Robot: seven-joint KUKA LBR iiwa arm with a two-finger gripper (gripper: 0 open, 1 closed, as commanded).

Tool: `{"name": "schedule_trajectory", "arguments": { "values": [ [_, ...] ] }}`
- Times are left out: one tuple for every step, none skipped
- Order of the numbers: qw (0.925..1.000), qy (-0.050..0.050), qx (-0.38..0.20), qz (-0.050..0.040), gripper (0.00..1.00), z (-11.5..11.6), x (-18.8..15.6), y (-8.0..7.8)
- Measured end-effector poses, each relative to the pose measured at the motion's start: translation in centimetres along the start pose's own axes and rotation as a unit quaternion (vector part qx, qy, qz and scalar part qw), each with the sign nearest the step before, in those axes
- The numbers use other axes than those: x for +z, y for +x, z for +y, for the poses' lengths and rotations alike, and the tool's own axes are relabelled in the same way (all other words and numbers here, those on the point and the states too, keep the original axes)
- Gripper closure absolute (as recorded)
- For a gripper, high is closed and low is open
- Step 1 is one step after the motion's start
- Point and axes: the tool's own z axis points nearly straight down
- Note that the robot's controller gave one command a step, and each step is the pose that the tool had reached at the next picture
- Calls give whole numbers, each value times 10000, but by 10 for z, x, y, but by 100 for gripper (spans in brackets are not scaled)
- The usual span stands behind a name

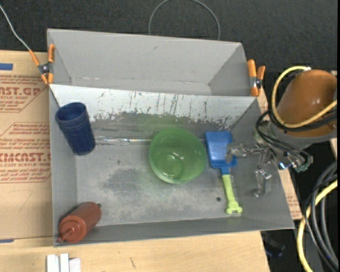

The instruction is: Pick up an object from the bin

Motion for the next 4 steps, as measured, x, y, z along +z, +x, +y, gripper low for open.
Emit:
{"name": "schedule_trajectory", "arguments": {
  "values": [
    [9526, -31, -3043, 9, 0, 15, -10, -4],
    [9766, -102, -2148, -61, 0, 15, 73, -6],
    [8228, -57, -5682, -54, 100, 21, 72, -2],
    [8121, -56, -5835, -59, 100, 21, 71, -2]
  ]
}}
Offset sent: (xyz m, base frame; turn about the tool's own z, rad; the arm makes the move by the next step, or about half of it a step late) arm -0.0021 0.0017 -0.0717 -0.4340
